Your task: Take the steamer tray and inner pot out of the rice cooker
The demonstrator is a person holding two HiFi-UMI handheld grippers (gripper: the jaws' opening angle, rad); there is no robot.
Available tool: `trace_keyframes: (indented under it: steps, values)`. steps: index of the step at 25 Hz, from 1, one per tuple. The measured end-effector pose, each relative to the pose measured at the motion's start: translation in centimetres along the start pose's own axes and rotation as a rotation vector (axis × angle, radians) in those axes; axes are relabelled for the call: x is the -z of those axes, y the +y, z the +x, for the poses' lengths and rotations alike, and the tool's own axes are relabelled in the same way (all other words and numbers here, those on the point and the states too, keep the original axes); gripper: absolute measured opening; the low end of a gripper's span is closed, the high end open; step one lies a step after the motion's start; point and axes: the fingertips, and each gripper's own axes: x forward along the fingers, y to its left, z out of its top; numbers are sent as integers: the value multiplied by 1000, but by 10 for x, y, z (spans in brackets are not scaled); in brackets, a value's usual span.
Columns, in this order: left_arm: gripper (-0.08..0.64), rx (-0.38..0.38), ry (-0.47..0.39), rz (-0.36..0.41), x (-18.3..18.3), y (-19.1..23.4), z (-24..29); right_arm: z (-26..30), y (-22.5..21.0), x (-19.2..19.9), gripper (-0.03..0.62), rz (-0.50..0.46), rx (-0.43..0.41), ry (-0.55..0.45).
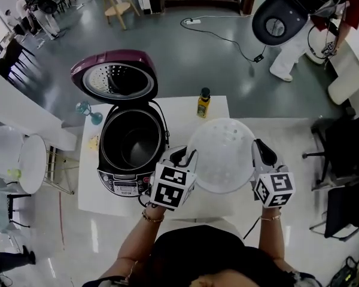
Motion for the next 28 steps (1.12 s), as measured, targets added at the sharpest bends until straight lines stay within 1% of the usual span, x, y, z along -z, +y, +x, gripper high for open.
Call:
trace_keyframes:
  steps: [2,4,8,13,19,21,24,26,28]
  values:
    - [71,21,31,-48,19,-15,14,-1,-13,17,35,3,-15,37]
    - [72,26,65,-93,38,-23,27,3,-20,35,35,6,-49,76]
    - [74,1,116,-185,70,-23,48,26,-23,68,35,-9,-119,145]
    - [75,-73,156,-292,107,-6,69,72,-14,103,35,-19,-251,206]
    - [74,-159,176,-412,139,18,95,127,-3,129,35,-11,-386,257]
    - [74,-188,175,-458,145,26,102,148,1,135,35,-37,-429,274]
    - [74,-228,156,-528,154,38,114,177,9,142,35,-109,-485,304]
    - [74,-261,143,-578,162,49,121,196,16,143,35,-110,-527,314]
    - [72,-295,135,-621,167,57,124,213,25,143,35,-150,-565,321]
